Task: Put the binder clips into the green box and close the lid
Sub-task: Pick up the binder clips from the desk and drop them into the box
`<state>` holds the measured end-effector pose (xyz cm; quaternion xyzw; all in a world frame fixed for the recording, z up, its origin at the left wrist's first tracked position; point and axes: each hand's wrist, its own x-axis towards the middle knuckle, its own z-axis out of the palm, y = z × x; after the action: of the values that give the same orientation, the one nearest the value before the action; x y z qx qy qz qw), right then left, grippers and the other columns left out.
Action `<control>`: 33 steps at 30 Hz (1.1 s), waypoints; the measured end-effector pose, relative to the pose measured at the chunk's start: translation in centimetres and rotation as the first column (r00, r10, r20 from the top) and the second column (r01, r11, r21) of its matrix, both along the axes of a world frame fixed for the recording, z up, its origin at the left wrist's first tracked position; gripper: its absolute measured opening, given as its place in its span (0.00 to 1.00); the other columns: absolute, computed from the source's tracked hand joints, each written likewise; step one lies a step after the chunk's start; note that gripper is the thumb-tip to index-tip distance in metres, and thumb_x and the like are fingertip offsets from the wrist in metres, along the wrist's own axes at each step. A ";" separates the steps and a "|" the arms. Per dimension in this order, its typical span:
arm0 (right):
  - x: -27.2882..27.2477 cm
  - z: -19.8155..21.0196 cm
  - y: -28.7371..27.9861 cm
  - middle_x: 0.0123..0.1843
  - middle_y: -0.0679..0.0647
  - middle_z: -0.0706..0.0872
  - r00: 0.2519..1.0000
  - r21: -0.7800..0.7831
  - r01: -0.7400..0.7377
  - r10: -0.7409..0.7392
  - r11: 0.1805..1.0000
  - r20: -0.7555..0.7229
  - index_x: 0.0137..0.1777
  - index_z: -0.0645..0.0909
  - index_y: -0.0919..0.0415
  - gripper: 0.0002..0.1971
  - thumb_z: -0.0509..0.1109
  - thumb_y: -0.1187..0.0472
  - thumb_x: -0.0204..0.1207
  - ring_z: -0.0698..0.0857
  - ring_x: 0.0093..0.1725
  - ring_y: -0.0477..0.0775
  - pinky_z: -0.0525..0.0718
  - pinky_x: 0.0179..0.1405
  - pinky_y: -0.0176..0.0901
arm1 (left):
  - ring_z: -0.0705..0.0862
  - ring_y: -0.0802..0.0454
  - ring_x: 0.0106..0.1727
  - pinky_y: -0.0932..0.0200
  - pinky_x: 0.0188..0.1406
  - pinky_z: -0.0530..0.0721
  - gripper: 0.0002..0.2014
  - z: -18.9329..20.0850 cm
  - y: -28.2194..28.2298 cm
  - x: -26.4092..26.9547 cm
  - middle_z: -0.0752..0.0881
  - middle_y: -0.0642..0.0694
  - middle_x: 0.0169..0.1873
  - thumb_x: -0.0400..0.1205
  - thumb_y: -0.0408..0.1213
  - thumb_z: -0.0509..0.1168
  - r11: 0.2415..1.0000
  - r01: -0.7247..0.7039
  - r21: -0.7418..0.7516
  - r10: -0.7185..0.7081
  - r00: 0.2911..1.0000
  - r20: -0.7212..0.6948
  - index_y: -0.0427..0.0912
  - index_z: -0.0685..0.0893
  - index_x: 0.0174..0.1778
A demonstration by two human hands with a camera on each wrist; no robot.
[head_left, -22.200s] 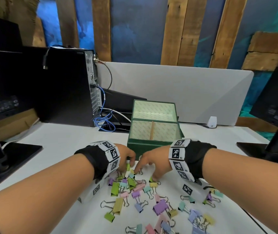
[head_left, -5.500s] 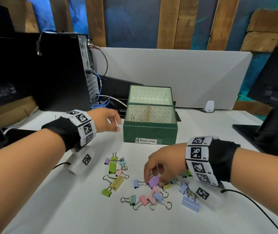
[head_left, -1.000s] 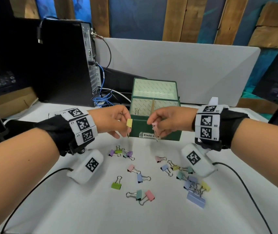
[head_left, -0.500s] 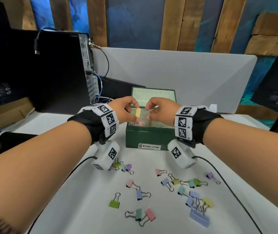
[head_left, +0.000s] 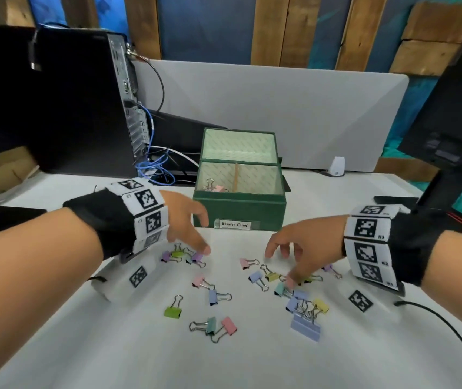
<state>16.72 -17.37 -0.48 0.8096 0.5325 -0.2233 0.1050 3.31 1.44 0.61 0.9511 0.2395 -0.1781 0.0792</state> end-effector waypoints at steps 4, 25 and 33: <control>-1.1 -1.0 0.0 0.68 0.42 0.73 0.999 -0.043 -0.054 0.054 0.998 -0.007 0.76 0.59 0.34 0.43 0.77 0.38 0.62 0.76 0.63 0.47 0.75 0.61 0.40 | 0.78 0.51 0.65 0.58 0.61 0.73 0.49 -1.5 -1.1 -2.6 0.77 0.52 0.69 0.60 0.69 0.72 0.989 0.044 0.139 -0.016 0.980 -0.199 0.59 0.62 0.77; 1.8 0.0 -2.5 0.67 0.45 0.74 0.981 -0.006 0.143 -0.141 0.990 0.131 0.74 0.64 0.40 0.39 0.73 0.35 0.63 0.79 0.61 0.48 0.78 0.66 0.45 | 0.70 0.52 0.75 0.54 0.73 0.66 0.57 -2.6 -1.8 -4.6 0.66 0.53 0.76 0.61 0.62 0.76 0.988 0.116 0.104 -0.095 0.977 -0.191 0.56 0.52 0.82; 2.2 -1.2 -3.3 0.57 0.47 0.82 0.973 -0.074 0.228 -0.229 0.971 -0.007 0.72 0.67 0.42 0.35 0.78 0.51 0.66 0.82 0.35 0.43 0.84 0.45 0.36 | 0.78 0.58 0.54 0.60 0.59 0.78 0.39 -3.7 -3.6 -3.2 0.73 0.56 0.66 0.68 0.51 0.76 0.978 0.206 0.033 -0.204 0.977 -0.058 0.58 0.67 0.74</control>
<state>18.91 -20.70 -1.68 0.8595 0.4281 -0.2593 0.1038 0.08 -2.15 -3.06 0.9669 0.1457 -0.2065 0.0353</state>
